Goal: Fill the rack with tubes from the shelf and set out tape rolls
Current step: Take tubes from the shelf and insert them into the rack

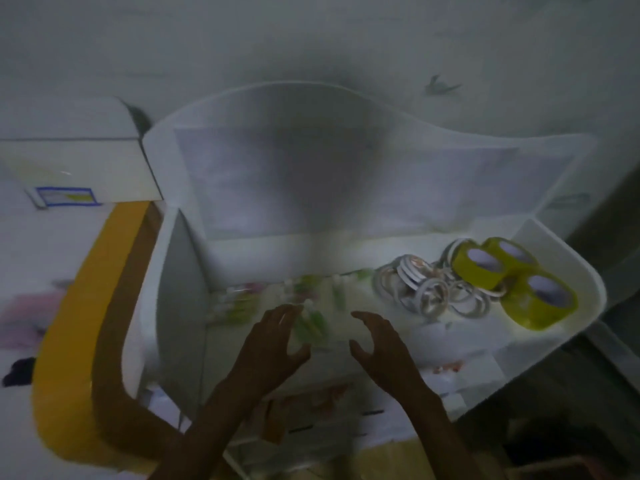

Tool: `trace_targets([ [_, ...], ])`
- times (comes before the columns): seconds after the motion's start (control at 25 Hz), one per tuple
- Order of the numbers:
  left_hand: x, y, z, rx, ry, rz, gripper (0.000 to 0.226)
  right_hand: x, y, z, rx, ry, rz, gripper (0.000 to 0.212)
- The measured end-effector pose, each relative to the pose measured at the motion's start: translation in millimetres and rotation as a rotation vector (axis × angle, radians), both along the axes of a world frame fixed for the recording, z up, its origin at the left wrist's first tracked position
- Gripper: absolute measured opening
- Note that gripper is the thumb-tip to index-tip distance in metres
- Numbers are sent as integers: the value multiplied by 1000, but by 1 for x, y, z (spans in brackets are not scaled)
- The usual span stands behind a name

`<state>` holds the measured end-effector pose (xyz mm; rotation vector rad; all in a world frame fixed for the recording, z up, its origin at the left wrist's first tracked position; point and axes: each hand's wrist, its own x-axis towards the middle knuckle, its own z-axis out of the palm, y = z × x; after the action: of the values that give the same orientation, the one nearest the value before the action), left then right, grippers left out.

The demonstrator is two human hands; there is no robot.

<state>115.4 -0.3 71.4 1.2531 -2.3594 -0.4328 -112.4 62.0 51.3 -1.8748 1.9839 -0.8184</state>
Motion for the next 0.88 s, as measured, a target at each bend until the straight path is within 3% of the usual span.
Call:
trace_targets([
  [0.36,-29,-2,-5,5,14,308,70,-32,-84,-20,43,50,329,46],
  [0.52,-26,8,-4,18,15,445,74,-20,-115,-26,-144,93,430,41],
  [0.64,-15,12,-10,18,32,511,73,-6,-136,-30,-245,162,455,29],
  [0.88,4,1,-15,5,27,523,68,1,-162,-52,-165,297,432,18],
])
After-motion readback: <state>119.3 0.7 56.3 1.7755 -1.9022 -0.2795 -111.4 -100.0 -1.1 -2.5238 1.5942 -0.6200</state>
